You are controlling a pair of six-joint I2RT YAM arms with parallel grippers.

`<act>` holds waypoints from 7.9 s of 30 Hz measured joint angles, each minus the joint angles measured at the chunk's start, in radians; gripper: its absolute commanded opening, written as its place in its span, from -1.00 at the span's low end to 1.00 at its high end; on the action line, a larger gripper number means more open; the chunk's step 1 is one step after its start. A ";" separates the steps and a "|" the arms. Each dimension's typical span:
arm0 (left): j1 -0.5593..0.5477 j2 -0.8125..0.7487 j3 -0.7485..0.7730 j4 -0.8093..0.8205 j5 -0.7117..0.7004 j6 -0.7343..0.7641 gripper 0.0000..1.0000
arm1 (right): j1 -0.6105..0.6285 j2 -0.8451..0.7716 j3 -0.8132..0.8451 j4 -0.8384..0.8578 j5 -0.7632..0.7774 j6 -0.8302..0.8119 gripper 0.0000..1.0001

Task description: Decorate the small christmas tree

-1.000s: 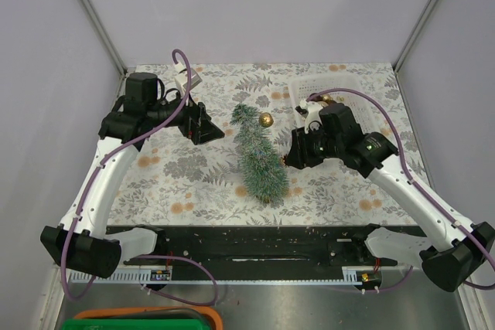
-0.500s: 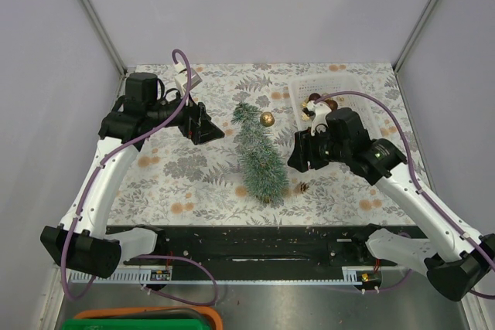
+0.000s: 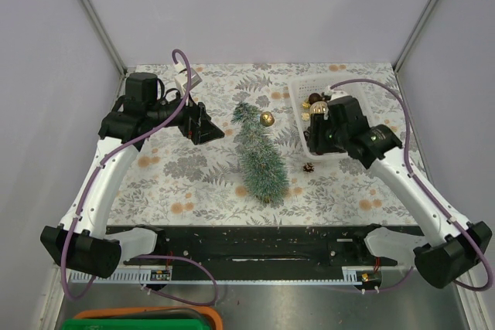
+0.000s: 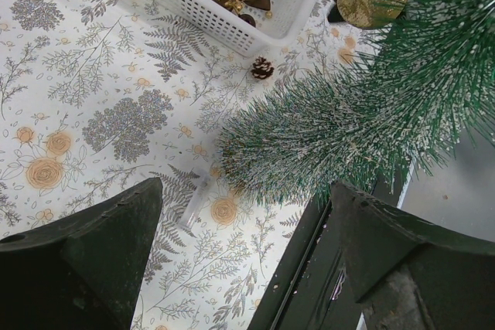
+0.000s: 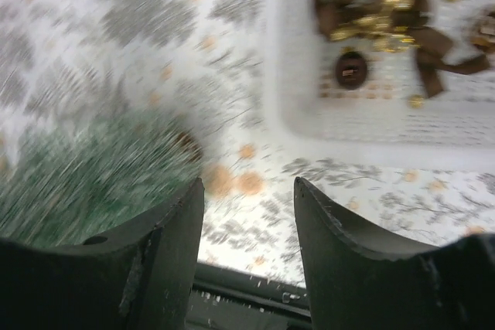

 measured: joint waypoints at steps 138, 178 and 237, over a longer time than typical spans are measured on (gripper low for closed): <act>-0.346 0.034 0.501 -0.247 0.061 0.020 0.92 | -0.020 -0.011 0.846 0.195 -0.814 0.135 -1.00; -0.755 0.303 0.782 -0.343 -0.378 0.222 -0.97 | -0.020 -0.038 0.794 0.259 -0.802 0.126 -1.00; -0.766 0.077 0.407 -0.447 -0.645 0.379 -1.00 | -0.020 -0.097 0.323 0.208 -0.331 -0.071 -1.00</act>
